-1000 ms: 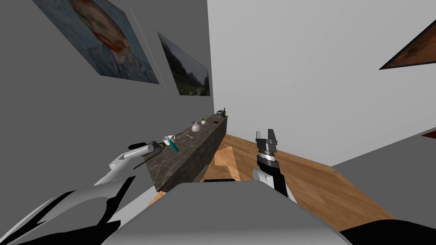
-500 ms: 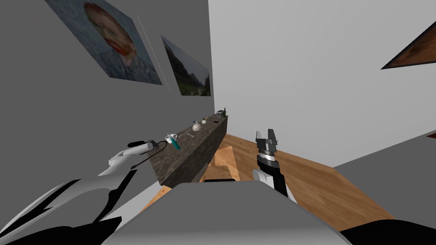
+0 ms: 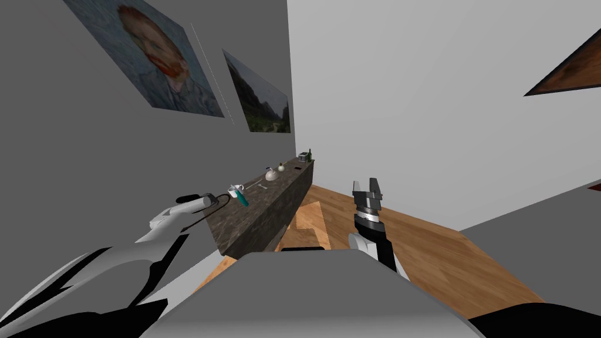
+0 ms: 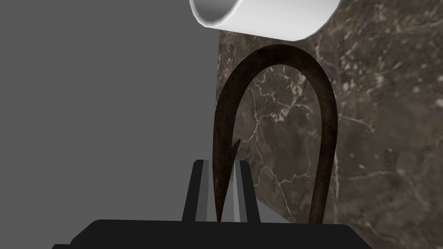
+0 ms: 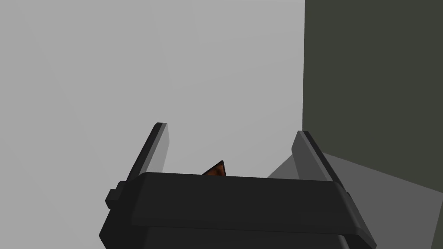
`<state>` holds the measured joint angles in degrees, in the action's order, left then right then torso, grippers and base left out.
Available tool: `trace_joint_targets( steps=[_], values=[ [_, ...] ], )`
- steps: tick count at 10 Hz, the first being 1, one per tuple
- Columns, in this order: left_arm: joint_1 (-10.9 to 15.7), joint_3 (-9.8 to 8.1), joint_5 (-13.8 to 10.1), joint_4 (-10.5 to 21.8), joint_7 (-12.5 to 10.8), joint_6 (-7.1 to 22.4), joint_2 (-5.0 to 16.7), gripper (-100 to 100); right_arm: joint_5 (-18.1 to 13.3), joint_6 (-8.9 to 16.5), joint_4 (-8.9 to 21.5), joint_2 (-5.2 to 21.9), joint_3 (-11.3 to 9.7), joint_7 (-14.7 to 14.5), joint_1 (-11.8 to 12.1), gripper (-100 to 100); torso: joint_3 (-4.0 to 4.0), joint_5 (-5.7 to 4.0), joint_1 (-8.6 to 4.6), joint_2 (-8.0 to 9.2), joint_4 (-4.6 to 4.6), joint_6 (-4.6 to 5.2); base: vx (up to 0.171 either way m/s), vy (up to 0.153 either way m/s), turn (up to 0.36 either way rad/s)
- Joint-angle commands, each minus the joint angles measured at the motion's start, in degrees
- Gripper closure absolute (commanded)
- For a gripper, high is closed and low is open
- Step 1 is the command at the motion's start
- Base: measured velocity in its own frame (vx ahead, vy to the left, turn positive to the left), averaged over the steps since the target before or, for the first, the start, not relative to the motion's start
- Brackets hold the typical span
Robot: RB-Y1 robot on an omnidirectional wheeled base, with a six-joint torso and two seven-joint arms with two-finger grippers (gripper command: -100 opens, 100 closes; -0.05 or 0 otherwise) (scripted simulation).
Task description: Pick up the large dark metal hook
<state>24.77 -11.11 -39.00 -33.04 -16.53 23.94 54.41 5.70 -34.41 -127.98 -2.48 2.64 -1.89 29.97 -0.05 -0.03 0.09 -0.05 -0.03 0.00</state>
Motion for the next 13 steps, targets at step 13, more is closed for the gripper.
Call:
trace_joint_targets(
  steps=[13],
  values=[
    [-12.66, -11.33, 3.3, -15.62, -0.42, 7.73, -7.42, 100, 0.0, 0.0, 0.0, 0.0, 0.0, 0.0, 0.0, 0, -0.79, 1.37, 0.56, -0.77, -0.82, 0.39, 0.028, 0.01, -0.025]
  ],
)
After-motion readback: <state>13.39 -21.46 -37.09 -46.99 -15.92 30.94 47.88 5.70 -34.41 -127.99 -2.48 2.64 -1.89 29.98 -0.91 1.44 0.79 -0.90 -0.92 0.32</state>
